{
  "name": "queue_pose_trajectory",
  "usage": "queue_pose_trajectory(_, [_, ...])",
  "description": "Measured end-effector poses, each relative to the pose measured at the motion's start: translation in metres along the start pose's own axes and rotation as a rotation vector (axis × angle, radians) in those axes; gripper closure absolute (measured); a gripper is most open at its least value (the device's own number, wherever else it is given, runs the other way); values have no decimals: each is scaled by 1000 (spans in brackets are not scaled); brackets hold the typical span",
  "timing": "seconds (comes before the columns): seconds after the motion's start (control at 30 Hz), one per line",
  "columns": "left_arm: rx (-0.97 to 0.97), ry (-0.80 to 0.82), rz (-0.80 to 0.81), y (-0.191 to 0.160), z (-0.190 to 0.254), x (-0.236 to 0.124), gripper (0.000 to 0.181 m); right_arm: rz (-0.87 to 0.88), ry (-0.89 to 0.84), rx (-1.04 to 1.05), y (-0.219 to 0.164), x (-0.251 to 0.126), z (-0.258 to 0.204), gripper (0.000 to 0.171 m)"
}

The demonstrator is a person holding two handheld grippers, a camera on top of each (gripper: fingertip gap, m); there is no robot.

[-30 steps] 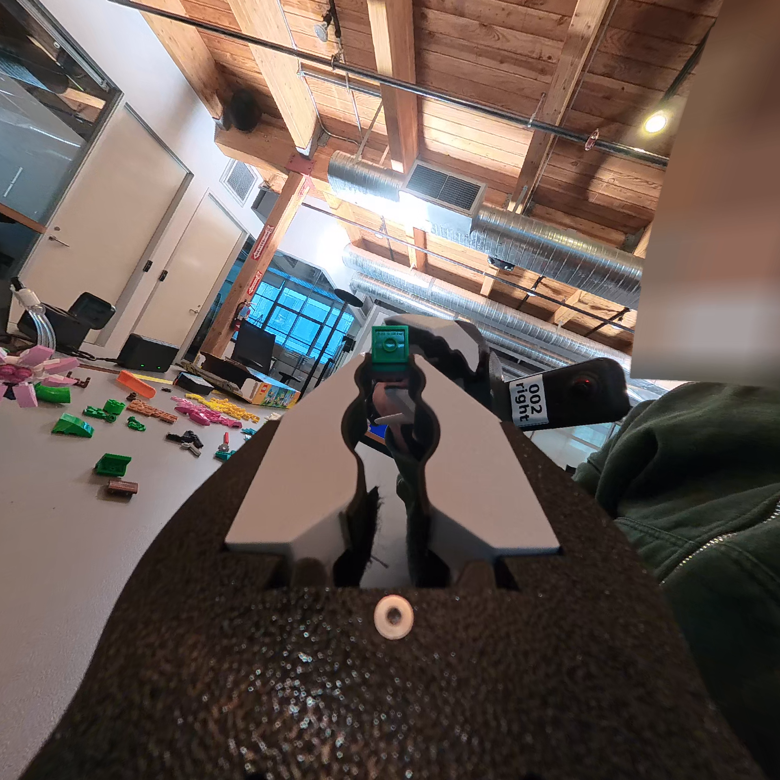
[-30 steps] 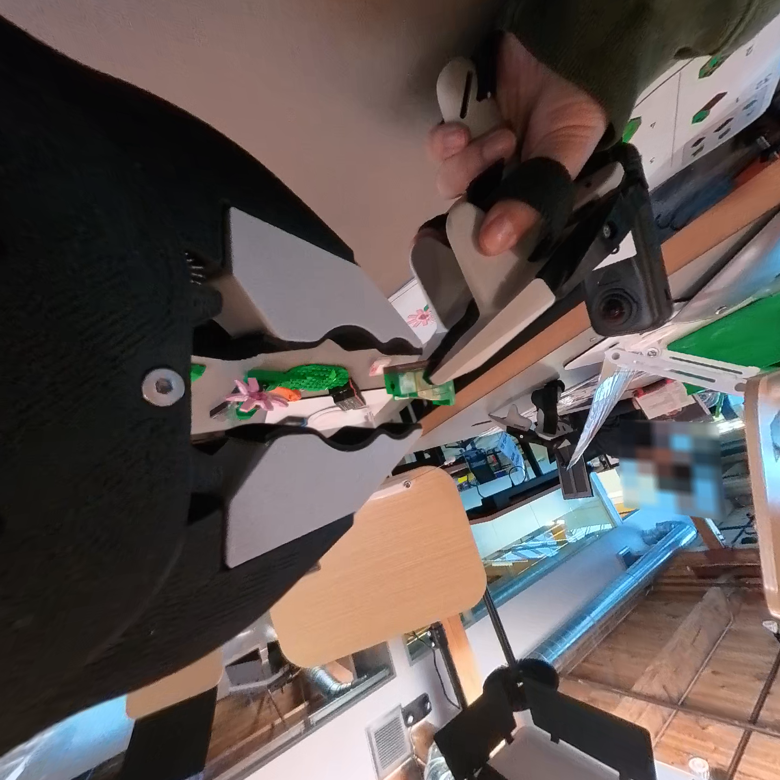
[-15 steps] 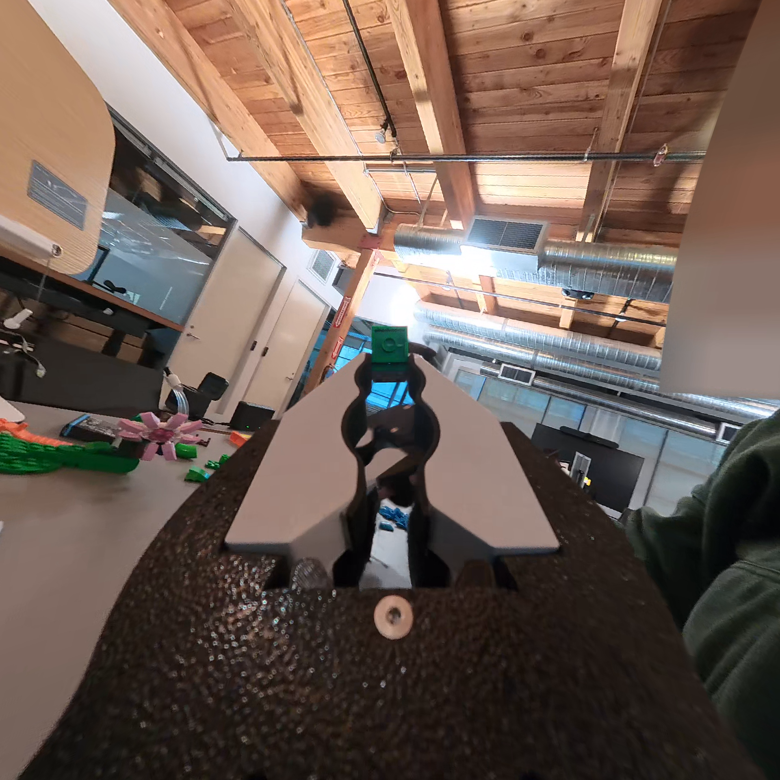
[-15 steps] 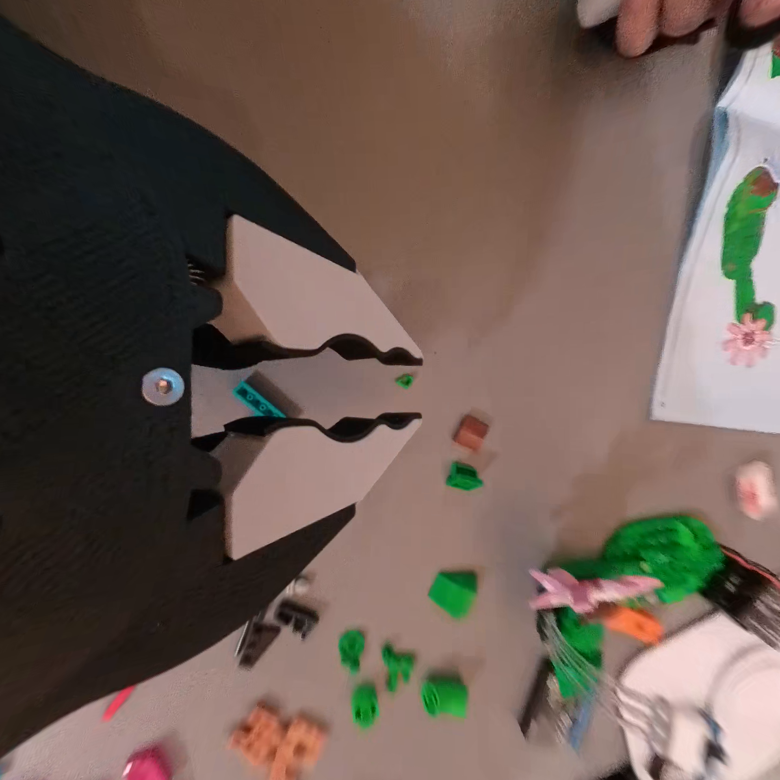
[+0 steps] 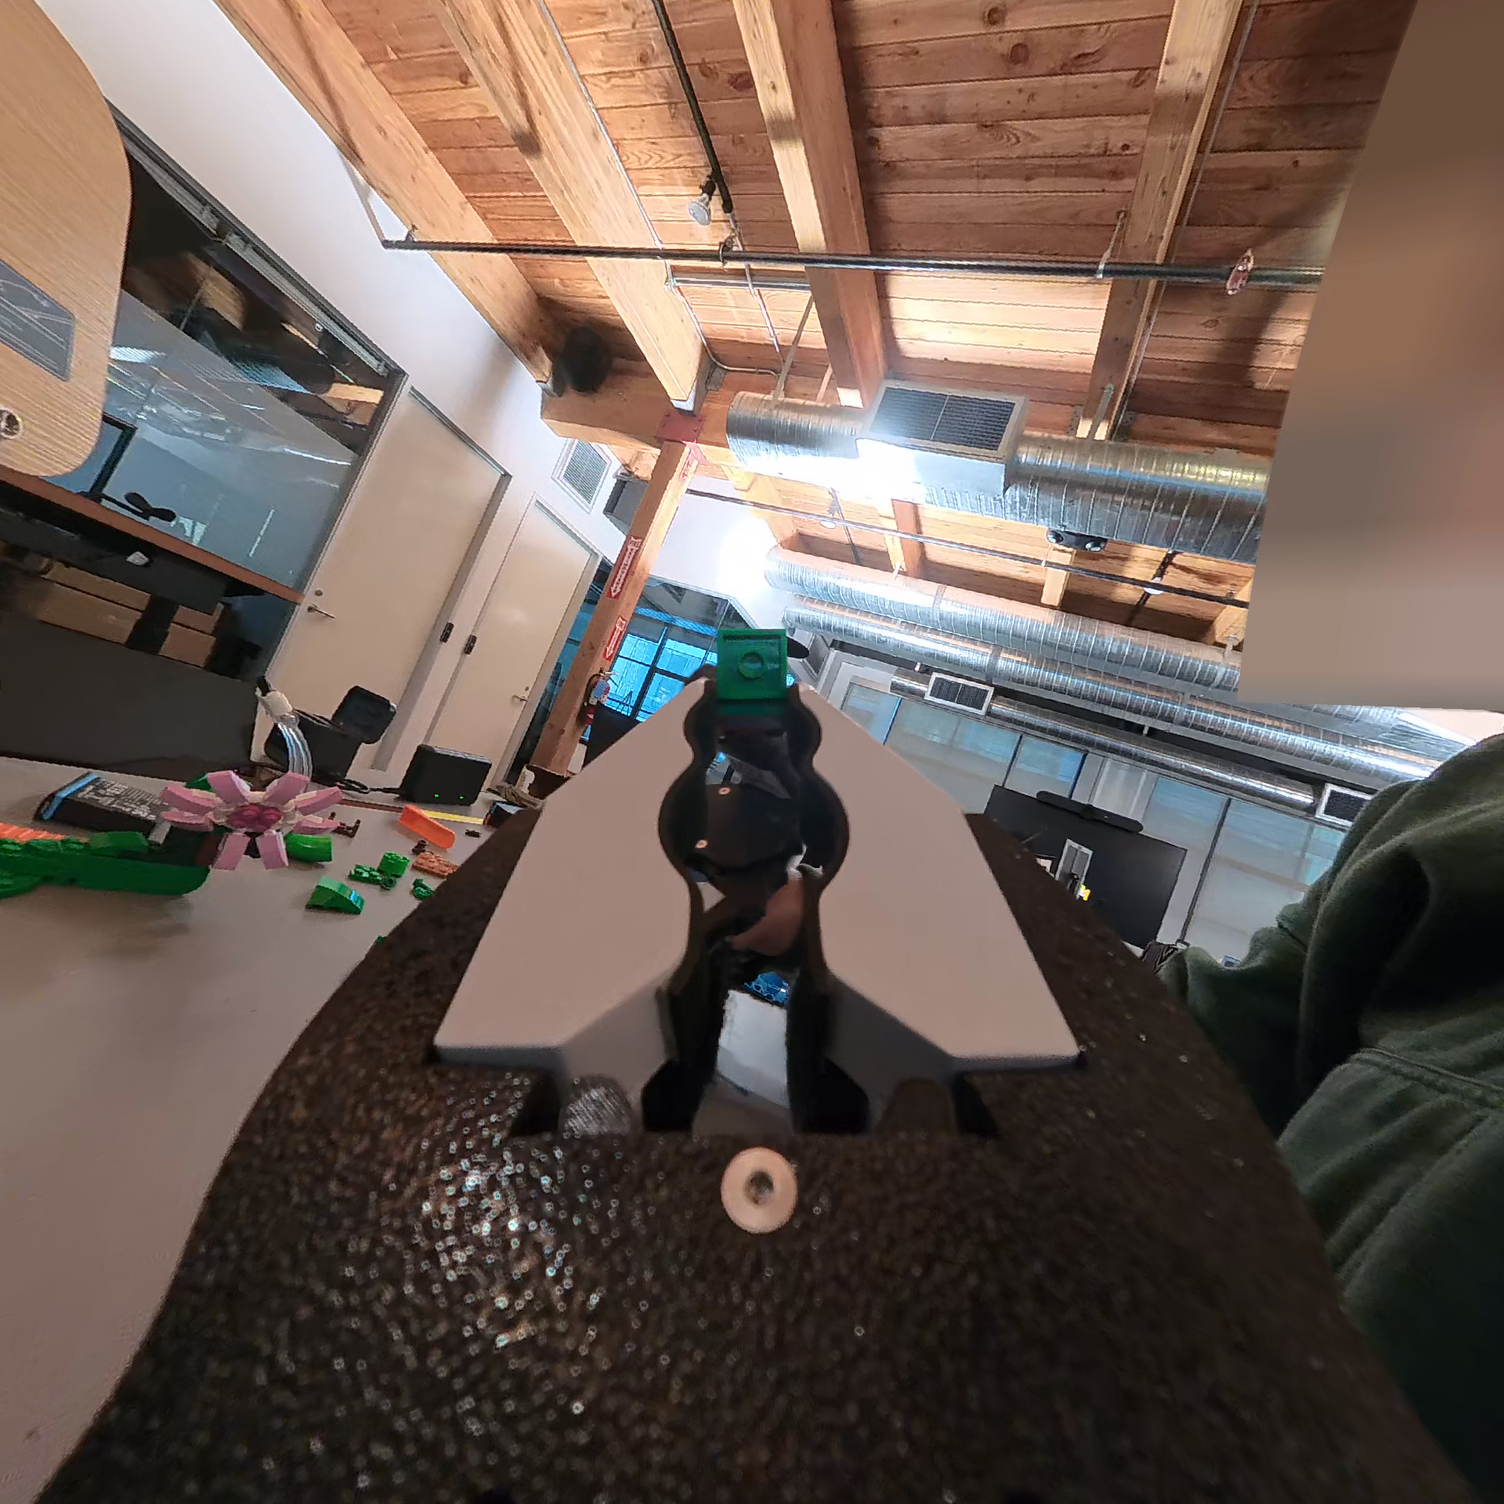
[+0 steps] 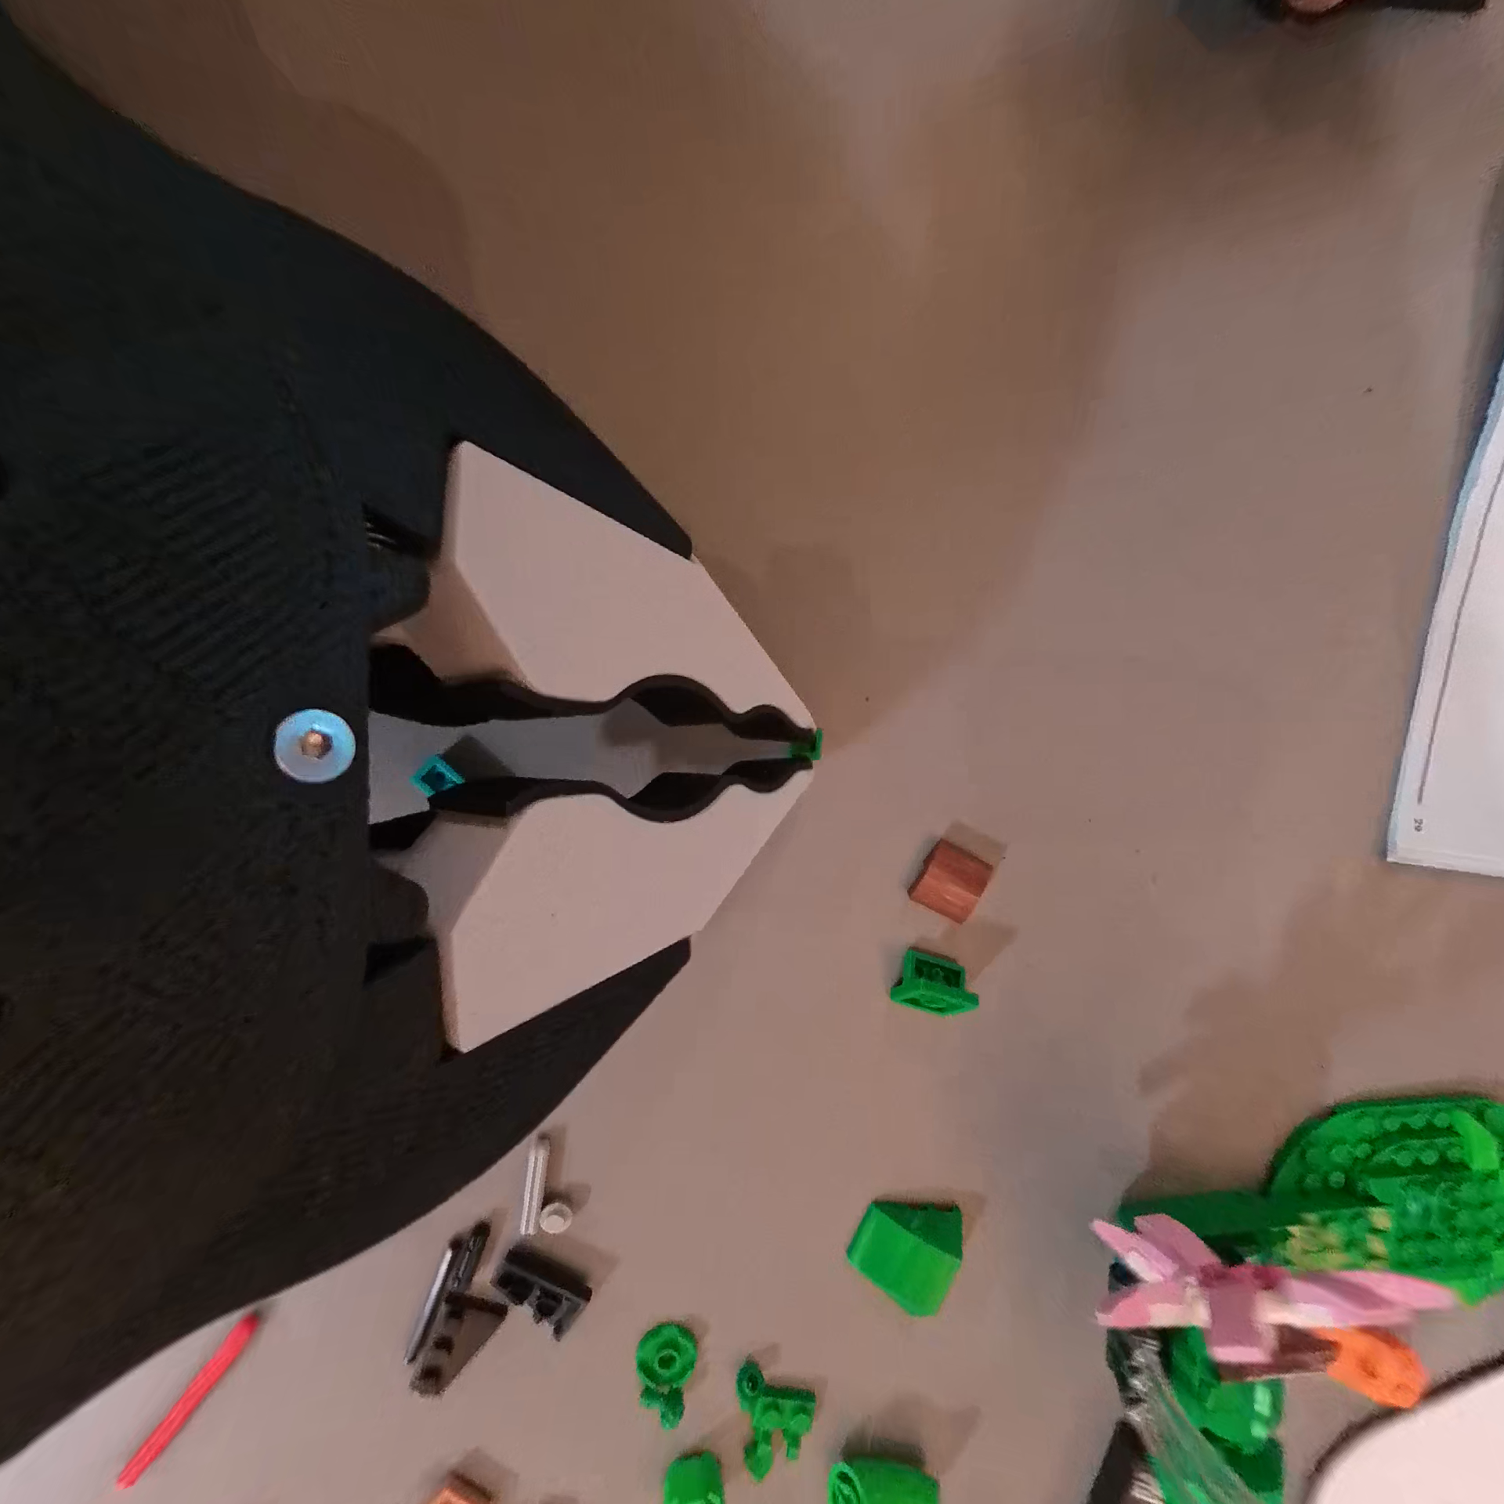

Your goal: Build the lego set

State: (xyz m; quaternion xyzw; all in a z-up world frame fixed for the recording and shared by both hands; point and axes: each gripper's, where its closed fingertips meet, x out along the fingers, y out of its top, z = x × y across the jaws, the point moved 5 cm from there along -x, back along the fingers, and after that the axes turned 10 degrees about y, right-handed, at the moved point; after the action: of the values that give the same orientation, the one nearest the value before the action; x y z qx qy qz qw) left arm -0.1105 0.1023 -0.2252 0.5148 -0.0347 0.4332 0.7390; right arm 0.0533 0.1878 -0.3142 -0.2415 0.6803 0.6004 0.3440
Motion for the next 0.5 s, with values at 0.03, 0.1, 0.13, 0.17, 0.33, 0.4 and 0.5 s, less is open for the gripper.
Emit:
queue_pose_trajectory(0.03, [-1,0,1,0,0,0,168,5,-10,-48,3,-1,-3,169])
queue_pose_trajectory(0.1, [-3,-3,1,0,1,0,168,7,-36,-181,10,-3,-12,169])
queue_pose_trajectory(0.13, [-3,-4,1,1,1,0,168,-3,-59,-264,13,-4,-17,170])
queue_pose_trajectory(0.17, [-3,-5,0,1,3,-1,168,-27,-92,-349,16,-6,-21,170])
queue_pose_trajectory(0.33, [-4,-8,0,2,5,-2,168,-273,-240,-805,15,-5,-39,170])
queue_pose_trajectory(0.4, [-2,-9,-2,1,7,-2,168,-413,-281,-966,9,-2,-43,170])
queue_pose_trajectory(0.5, [1,-6,-3,2,6,-3,168,-609,-333,-1194,2,3,-47,170])
